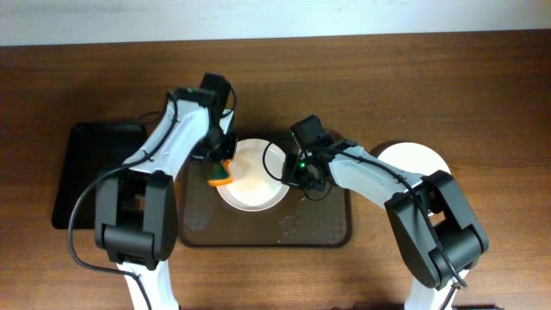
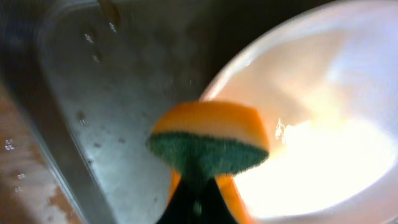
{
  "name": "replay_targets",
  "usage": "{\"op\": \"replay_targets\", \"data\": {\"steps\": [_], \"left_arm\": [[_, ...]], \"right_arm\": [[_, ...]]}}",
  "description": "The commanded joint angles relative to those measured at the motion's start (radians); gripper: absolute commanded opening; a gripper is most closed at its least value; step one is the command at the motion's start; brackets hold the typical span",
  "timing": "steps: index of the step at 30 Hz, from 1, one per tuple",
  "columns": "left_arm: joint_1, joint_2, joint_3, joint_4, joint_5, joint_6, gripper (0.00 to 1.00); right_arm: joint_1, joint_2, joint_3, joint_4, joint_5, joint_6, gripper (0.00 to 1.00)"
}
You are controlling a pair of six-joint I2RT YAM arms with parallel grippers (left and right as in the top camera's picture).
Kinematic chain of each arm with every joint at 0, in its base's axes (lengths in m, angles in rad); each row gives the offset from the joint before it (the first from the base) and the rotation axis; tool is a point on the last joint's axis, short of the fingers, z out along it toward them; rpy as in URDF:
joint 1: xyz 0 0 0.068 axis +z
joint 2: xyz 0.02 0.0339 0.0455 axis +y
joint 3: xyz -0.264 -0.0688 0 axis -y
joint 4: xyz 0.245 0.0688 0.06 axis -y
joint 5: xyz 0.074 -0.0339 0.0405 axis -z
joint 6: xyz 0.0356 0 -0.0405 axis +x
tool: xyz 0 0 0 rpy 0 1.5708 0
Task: Clean dirty plates on tray and stack at the side
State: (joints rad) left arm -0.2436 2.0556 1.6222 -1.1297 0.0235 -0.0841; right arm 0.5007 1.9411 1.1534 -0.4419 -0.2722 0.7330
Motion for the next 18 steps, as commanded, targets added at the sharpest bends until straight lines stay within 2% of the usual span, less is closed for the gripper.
{"op": "replay_targets", "data": {"steps": [1, 3, 5, 6, 9, 11, 13, 18], "left_arm": [[0.01, 0.005, 0.215, -0.143, 0.127, 0.112, 0.0], [0.031, 0.005, 0.304, -0.169, 0.111, 0.111, 0.0], [0.06, 0.005, 0.305, -0.16, 0.111, 0.111, 0.0], [0.082, 0.005, 0.305, -0.152, 0.109, 0.111, 0.0], [0.143, 0.005, 0.305, -0.129, 0.109, 0.103, 0.0], [0.174, 0.005, 0.305, -0.13, 0.112, 0.096, 0.0], [0.174, 0.005, 0.304, -0.129, 0.112, 0.096, 0.0], [0.174, 0.005, 0.295, -0.128, 0.112, 0.096, 0.0]], "right_arm": [[-0.003, 0.031, -0.032, -0.022, 0.047, 0.0, 0.04], [-0.003, 0.031, -0.031, -0.021, 0.04, -0.014, 0.04], [-0.011, 0.006, -0.02, -0.013, -0.063, -0.122, 0.04], [-0.012, -0.047, -0.02, -0.022, -0.076, -0.186, 0.04], [-0.011, -0.2, -0.02, -0.087, -0.02, -0.24, 0.04], [-0.006, -0.307, -0.02, -0.216, 0.18, -0.239, 0.04], [0.024, -0.389, -0.02, -0.344, 0.463, -0.238, 0.04], [0.195, -0.417, -0.019, -0.423, 0.974, -0.175, 0.04]]}}
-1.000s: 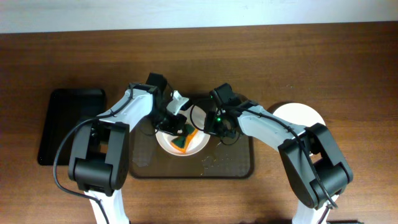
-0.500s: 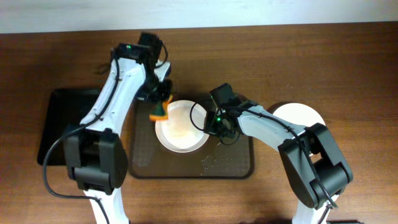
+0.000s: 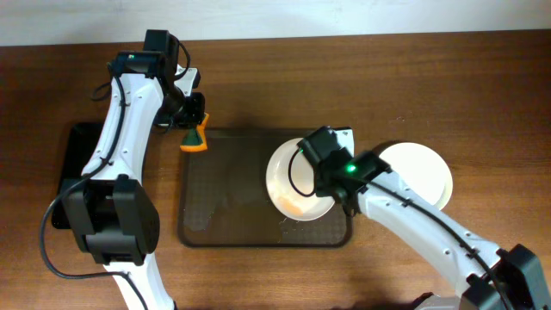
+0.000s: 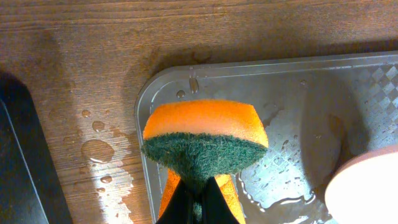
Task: Clean dirty plates on tray and stack at the side
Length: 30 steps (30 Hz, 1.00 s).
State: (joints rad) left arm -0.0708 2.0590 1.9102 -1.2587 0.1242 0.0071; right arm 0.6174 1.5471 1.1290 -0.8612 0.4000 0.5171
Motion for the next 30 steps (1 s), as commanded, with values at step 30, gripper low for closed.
{"op": "replay_targets", "data": {"steps": [30], "left_arm": [[0.001, 0.002, 0.007, 0.002, 0.018, 0.005, 0.0]], "right_arm": [[-0.917, -0.111, -0.157, -0.039, -0.258, -0.012, 0.04]]}}
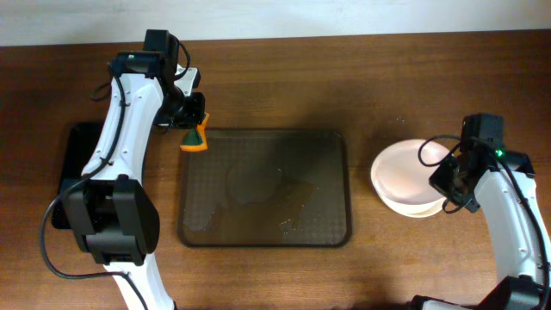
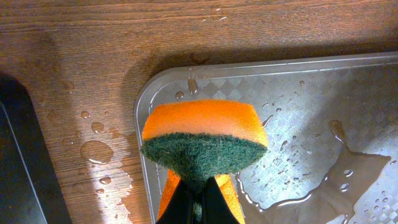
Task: Clean dirty plates on tray and stack at the side
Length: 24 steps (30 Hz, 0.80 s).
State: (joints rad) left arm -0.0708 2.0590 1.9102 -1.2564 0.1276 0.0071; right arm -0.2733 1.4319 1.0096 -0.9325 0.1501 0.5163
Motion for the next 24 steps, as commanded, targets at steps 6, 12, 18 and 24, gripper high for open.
{"op": "replay_targets", "data": {"steps": [6, 12, 18, 24], "left_arm": [[0.029, 0.002, 0.084, -0.024, -0.013, 0.005, 0.0], [0.303, 0.002, 0.085, -0.086, -0.131, -0.097, 0.0], [0.446, 0.005, -0.257, 0.187, -0.163, -0.155, 0.0], [0.462, -0.003, -0.303, 0.238, -0.124, -0.156, 1.0]], "right_arm": [[-0.026, 0.013, 0.051, 0.047, -0.28, -0.111, 0.61], [0.294, 0.017, 0.139, 0.073, -0.4, -0.205, 0.65], [0.49, 0.095, 0.138, 0.099, -0.327, -0.194, 0.72], [0.49, 0.111, 0.139, 0.083, -0.327, -0.194, 0.96]]}}
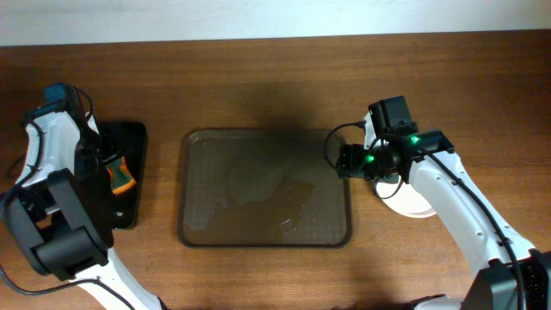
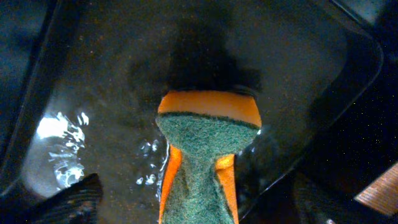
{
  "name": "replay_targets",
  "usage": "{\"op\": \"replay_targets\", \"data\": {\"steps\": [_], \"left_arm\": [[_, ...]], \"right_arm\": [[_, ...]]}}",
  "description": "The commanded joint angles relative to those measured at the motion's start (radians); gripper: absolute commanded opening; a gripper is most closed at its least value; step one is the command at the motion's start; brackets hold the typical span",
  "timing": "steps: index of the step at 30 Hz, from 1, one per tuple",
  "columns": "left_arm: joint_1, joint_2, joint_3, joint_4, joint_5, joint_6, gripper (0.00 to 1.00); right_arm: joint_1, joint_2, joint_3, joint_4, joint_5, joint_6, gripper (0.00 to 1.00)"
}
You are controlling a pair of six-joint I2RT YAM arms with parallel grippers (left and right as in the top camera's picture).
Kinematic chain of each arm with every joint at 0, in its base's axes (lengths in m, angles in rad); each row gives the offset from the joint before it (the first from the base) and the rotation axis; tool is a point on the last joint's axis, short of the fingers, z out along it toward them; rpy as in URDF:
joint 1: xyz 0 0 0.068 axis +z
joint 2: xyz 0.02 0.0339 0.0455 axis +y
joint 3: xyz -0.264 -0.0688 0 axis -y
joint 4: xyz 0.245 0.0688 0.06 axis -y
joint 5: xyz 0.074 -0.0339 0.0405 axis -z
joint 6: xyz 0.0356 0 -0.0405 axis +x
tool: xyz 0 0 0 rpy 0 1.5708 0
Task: Clean dirty plates on tray and stack at the side
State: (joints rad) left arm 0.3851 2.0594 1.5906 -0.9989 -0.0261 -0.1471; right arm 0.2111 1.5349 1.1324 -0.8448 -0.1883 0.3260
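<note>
The brown tray (image 1: 258,232) holds no plates, only a film of water. Beside it on the right, white stacked plates (image 1: 411,205) show partly from under my right arm. My right gripper (image 1: 346,161) hovers at the tray's right edge; its fingers are too dark to read. At the far left, the orange and green sponge (image 2: 208,140) lies in the black tray (image 2: 93,81). My left gripper (image 2: 199,208) stands over it, open, with the fingers (image 2: 74,199) set wide on either side. From overhead, the sponge (image 1: 121,176) shows in the black tray (image 1: 129,138).
Water spots glint in the black tray. Bare wooden table (image 1: 275,77) surrounds both trays. The right arm's forearm crosses over the plate stack.
My left arm has gone from the brown tray's far-left corner to the black tray, where the sponge now lies between open jaws. My right arm left the plate stack for the tray's right edge.
First the sponge was at a white plate on the brown tray, with my right gripper at its rim. Then the sponge hung by the tray's corner while the plate sat further right. Then the plate was on the stack. Now the sponge rests in the black tray.
</note>
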Motion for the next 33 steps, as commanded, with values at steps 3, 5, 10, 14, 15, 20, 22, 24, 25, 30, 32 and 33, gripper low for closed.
{"op": "replay_targets", "data": {"steps": [3, 5, 10, 14, 15, 20, 22, 24, 25, 30, 32, 33], "left_arm": [[-0.007, -0.14, 0.077, -0.064, 0.066, -0.002, 1.0], [-0.034, -0.344, 0.082, -0.06, 0.169, -0.002, 1.0], [-0.058, -0.537, 0.082, -0.098, 0.188, -0.002, 1.0], [-0.058, -0.537, 0.081, -0.109, 0.187, -0.002, 1.0], [-0.058, -0.537, 0.081, -0.109, 0.187, -0.002, 1.0], [-0.058, -0.537, 0.081, -0.109, 0.187, -0.002, 1.0], [-0.058, -0.537, 0.081, -0.109, 0.187, -0.002, 1.0], [-0.058, -0.537, 0.081, -0.109, 0.187, -0.002, 1.0], [-0.058, -0.537, 0.081, -0.109, 0.187, -0.002, 1.0], [-0.058, -0.537, 0.081, -0.109, 0.187, -0.002, 1.0], [-0.057, -0.537, 0.081, -0.109, 0.187, -0.002, 1.0], [-0.057, -0.537, 0.081, -0.109, 0.187, -0.002, 1.0]], "right_arm": [[0.005, -0.012, 0.042, -0.047, 0.012, -0.004, 0.98], [0.005, -0.049, 0.134, -0.13, 0.016, -0.009, 0.98], [0.005, -0.173, 0.415, -0.39, 0.064, -0.008, 0.98], [0.005, -0.407, 0.465, -0.426, 0.124, 0.004, 0.98], [0.005, -0.431, 0.465, -0.427, 0.114, 0.004, 0.98], [0.005, -0.454, 0.465, -0.463, 0.189, 0.003, 0.99], [0.005, -0.44, 0.465, -0.465, 0.19, 0.003, 0.98], [0.005, -0.427, 0.457, -0.464, 0.19, 0.003, 0.98], [0.003, -0.427, 0.447, -0.445, 0.202, 0.001, 0.98], [-0.092, -0.642, 0.219, -0.162, 0.072, -0.217, 0.98], [-0.143, -0.832, -0.023, 0.009, 0.047, -0.272, 0.98], [-0.167, -0.915, -0.135, 0.085, 0.041, -0.278, 0.98]]}}
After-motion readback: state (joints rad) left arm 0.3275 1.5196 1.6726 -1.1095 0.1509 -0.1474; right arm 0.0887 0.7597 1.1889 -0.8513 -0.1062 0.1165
